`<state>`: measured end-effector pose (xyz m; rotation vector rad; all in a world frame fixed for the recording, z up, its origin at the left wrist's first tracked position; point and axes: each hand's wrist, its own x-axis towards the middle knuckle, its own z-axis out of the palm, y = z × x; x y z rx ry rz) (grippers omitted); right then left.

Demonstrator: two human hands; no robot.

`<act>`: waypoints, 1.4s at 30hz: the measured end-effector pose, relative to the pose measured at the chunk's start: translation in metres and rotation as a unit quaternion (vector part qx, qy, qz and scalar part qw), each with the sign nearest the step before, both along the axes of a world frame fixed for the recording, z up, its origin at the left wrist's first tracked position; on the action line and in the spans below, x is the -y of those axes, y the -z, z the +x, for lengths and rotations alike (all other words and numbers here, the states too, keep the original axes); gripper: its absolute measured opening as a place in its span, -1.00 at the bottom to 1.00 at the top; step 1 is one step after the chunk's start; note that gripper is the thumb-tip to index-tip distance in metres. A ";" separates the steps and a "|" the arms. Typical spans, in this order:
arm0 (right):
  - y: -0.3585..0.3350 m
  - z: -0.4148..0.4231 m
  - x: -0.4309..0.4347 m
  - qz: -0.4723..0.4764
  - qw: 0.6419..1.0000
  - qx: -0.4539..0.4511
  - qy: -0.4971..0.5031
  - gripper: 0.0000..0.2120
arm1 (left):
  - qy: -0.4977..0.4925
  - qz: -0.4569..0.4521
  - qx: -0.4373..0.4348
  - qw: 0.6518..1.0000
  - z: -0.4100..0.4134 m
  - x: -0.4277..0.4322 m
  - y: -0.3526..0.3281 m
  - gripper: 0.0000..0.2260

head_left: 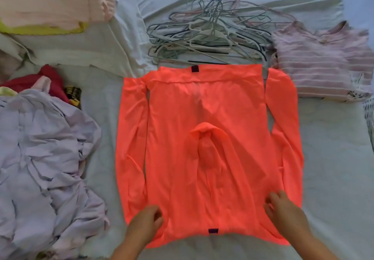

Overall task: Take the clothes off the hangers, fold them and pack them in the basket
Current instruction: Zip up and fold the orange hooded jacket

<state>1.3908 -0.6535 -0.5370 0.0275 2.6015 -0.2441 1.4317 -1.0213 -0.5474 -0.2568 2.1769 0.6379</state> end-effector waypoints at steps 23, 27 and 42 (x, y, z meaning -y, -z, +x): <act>0.061 -0.116 0.097 -0.169 0.975 -0.038 0.138 -0.87 | -0.447 0.257 -0.067 0.854 -0.134 -0.065 0.028 -0.81; 0.045 -0.118 0.080 -0.296 0.932 -0.036 0.204 -0.84 | -0.239 0.085 -0.229 0.940 -0.121 -0.065 0.034 -0.71; -0.001 -0.062 0.013 -0.369 0.893 -0.173 0.191 -0.63 | -0.097 0.070 -0.472 0.874 -0.077 -0.016 0.018 -0.86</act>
